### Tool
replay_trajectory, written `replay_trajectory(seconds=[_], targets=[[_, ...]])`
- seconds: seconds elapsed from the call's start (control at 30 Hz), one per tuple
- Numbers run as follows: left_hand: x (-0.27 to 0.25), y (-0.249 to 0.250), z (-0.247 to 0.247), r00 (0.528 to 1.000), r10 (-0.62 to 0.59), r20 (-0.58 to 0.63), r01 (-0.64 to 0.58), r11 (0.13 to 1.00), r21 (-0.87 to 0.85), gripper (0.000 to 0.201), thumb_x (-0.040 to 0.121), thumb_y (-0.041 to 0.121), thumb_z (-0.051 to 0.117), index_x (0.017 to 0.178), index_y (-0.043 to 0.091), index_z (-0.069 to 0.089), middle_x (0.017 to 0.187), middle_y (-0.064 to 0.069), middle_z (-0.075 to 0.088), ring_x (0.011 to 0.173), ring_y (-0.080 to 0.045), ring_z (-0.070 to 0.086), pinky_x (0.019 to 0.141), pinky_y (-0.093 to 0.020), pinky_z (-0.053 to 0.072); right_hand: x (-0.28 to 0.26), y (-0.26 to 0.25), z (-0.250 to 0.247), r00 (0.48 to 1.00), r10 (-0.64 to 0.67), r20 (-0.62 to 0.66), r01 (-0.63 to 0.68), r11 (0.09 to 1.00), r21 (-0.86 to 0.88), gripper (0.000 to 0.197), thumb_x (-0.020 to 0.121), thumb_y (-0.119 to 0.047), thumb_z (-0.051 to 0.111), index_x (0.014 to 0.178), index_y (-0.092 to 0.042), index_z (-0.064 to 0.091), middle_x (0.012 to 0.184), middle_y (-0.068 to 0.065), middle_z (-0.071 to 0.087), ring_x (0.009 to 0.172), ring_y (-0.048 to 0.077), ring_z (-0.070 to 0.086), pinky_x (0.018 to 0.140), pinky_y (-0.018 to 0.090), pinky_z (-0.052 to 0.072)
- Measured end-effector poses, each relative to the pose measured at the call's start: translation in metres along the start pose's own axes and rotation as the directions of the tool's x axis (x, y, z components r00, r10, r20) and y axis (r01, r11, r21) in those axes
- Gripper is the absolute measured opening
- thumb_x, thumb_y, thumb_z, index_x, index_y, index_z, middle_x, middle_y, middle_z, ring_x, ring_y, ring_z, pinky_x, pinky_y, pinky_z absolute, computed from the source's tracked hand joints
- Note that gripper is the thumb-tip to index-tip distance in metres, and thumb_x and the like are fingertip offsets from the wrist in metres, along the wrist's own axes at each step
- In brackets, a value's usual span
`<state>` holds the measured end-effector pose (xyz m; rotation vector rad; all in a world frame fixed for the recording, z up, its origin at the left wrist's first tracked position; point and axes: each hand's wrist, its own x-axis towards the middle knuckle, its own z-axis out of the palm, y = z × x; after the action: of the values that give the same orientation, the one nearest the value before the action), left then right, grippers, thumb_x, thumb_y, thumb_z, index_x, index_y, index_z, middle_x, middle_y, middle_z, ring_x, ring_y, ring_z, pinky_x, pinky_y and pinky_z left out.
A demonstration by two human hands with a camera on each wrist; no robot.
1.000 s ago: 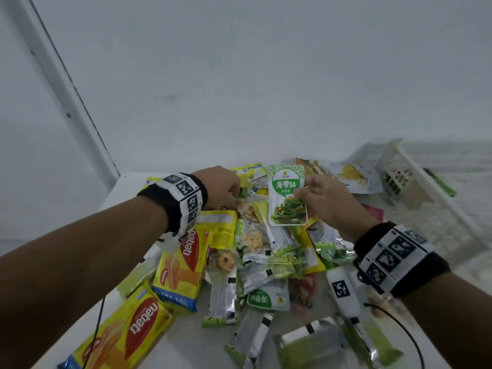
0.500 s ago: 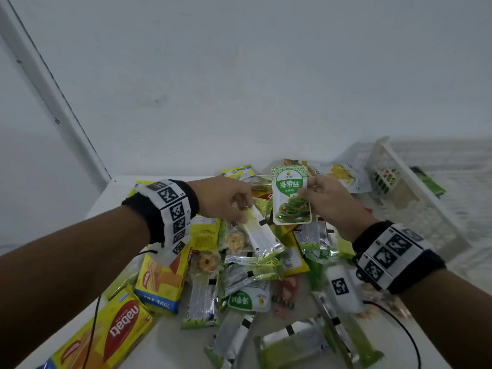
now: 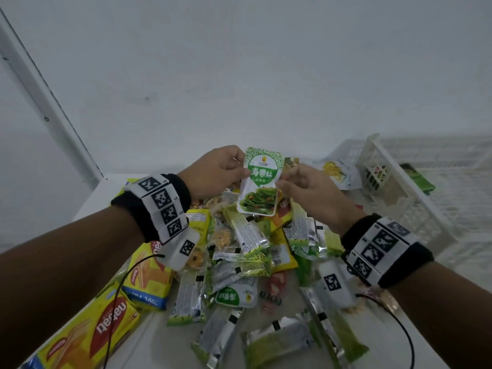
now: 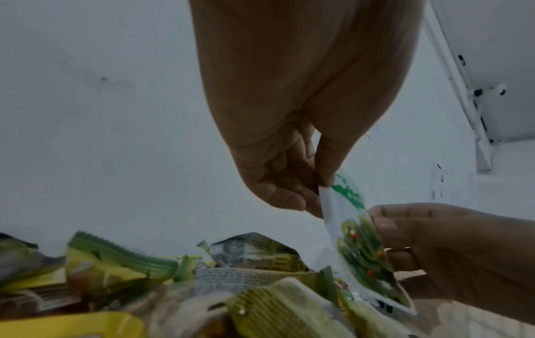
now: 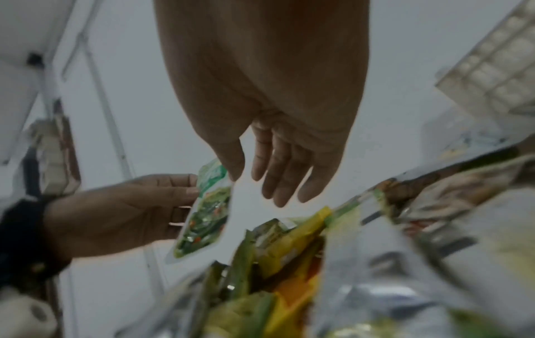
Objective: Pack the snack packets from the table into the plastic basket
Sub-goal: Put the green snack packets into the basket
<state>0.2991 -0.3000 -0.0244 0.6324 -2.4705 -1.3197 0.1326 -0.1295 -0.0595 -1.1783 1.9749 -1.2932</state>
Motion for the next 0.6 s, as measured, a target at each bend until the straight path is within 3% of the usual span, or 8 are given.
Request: replay_trajectory(seconds=[0.03, 0.07, 0.17, 0.27, 0.33, 0.4, 0.5, 0.6], targets=[[-0.001, -0.003, -0.001, 1.0, -0.001, -0.015, 0.001, 1.0, 0.015, 0.014, 0.1, 0.017, 0.063, 0.092, 0.012, 0.052, 0.075, -0.004, 0.074, 0.069, -0.013, 0.068, 0.089, -0.056, 0.056, -0.003, 0.005, -0.004, 1.0, -0.011, -0.017, 0.008, 0.989, -0.145, 0.018, 0.099, -0.032, 0.065, 0.109, -0.017, 0.063, 0.103, -0.005, 0.071, 0.095, 0.009, 0.066, 0.078, 0.023, 0.051], [-0.003, -0.005, -0.003, 0.999, -0.005, -0.033, 0.006, 1.0, 0.03, 0.014, 0.1, 0.017, 0.062, 0.093, 0.012, 0.052, 0.079, -0.01, 0.075, 0.071, -0.017, 0.069, 0.088, -0.058, 0.056, -0.005, 0.01, -0.008, 0.999, -0.029, -0.021, 0.022, 0.959, -0.282, 0.017, 0.1, -0.033, 0.063, 0.111, -0.021, 0.063, 0.104, -0.009, 0.067, 0.096, 0.004, 0.063, 0.076, 0.019, 0.047], [-0.008, -0.012, -0.01, 0.995, -0.028, -0.091, 0.031, 0.999, 0.031, 0.012, 0.102, 0.018, 0.06, 0.096, 0.011, 0.052, 0.089, -0.017, 0.075, 0.084, -0.032, 0.072, 0.088, -0.058, 0.056, -0.013, 0.025, -0.015, 0.977, -0.196, 0.087, 0.211, 0.819, -0.533, 0.015, 0.1, -0.035, 0.062, 0.11, -0.025, 0.065, 0.105, -0.009, 0.063, 0.097, 0.007, 0.057, 0.084, 0.033, 0.05], [-0.011, -0.016, -0.019, 0.981, -0.044, -0.188, 0.051, 0.998, 0.032, 0.011, 0.102, 0.018, 0.06, 0.096, 0.013, 0.052, 0.088, -0.012, 0.076, 0.083, -0.028, 0.073, 0.089, -0.053, 0.058, -0.019, 0.014, -0.004, 0.907, -0.279, 0.315, 0.414, 0.728, -0.547, 0.023, 0.1, -0.047, 0.057, 0.118, -0.033, 0.065, 0.109, -0.011, 0.059, 0.101, 0.005, 0.052, 0.093, 0.035, 0.047], [-0.012, -0.019, -0.025, 0.966, -0.046, -0.255, 0.053, 0.998, 0.022, 0.012, 0.101, 0.017, 0.061, 0.094, 0.014, 0.052, 0.082, -0.009, 0.076, 0.075, -0.021, 0.072, 0.087, -0.048, 0.06, -0.02, 0.002, 0.012, 0.847, -0.235, 0.477, 0.482, 0.718, -0.503, 0.035, 0.1, -0.054, 0.053, 0.13, -0.037, 0.063, 0.122, -0.01, 0.057, 0.112, 0.005, 0.048, 0.099, 0.031, 0.04], [-0.014, -0.021, -0.03, 0.955, -0.062, -0.292, 0.06, 0.998, -0.015, 0.014, 0.101, 0.015, 0.062, 0.091, 0.014, 0.052, 0.077, -0.008, 0.074, 0.072, -0.02, 0.069, 0.086, -0.046, 0.061, -0.019, -0.001, 0.029, 0.803, -0.136, 0.58, 0.487, 0.711, -0.507, 0.044, 0.098, -0.059, 0.053, 0.138, -0.043, 0.057, 0.132, -0.007, 0.051, 0.122, 0.011, 0.042, 0.104, 0.034, 0.036], [-0.018, -0.021, -0.035, 0.957, -0.074, -0.282, 0.064, 0.997, -0.046, 0.013, 0.1, 0.015, 0.062, 0.092, 0.013, 0.052, 0.083, -0.015, 0.074, 0.079, -0.029, 0.07, 0.088, -0.047, 0.06, -0.021, 0.011, 0.044, 0.795, -0.054, 0.604, 0.469, 0.686, -0.556, 0.05, 0.098, -0.059, 0.054, 0.145, -0.045, 0.048, 0.127, -0.003, 0.048, 0.117, 0.017, 0.042, 0.105, 0.042, 0.039], [-0.021, -0.022, -0.032, 0.965, -0.071, -0.251, 0.064, 0.997, -0.036, 0.011, 0.101, 0.015, 0.061, 0.095, 0.012, 0.052, 0.089, -0.016, 0.076, 0.089, -0.035, 0.072, 0.088, -0.046, 0.06, -0.025, 0.015, 0.04, 0.812, -0.054, 0.582, 0.446, 0.701, -0.557, 0.048, 0.099, -0.054, 0.056, 0.145, -0.041, 0.049, 0.128, -0.001, 0.049, 0.118, 0.018, 0.044, 0.103, 0.04, 0.039]])
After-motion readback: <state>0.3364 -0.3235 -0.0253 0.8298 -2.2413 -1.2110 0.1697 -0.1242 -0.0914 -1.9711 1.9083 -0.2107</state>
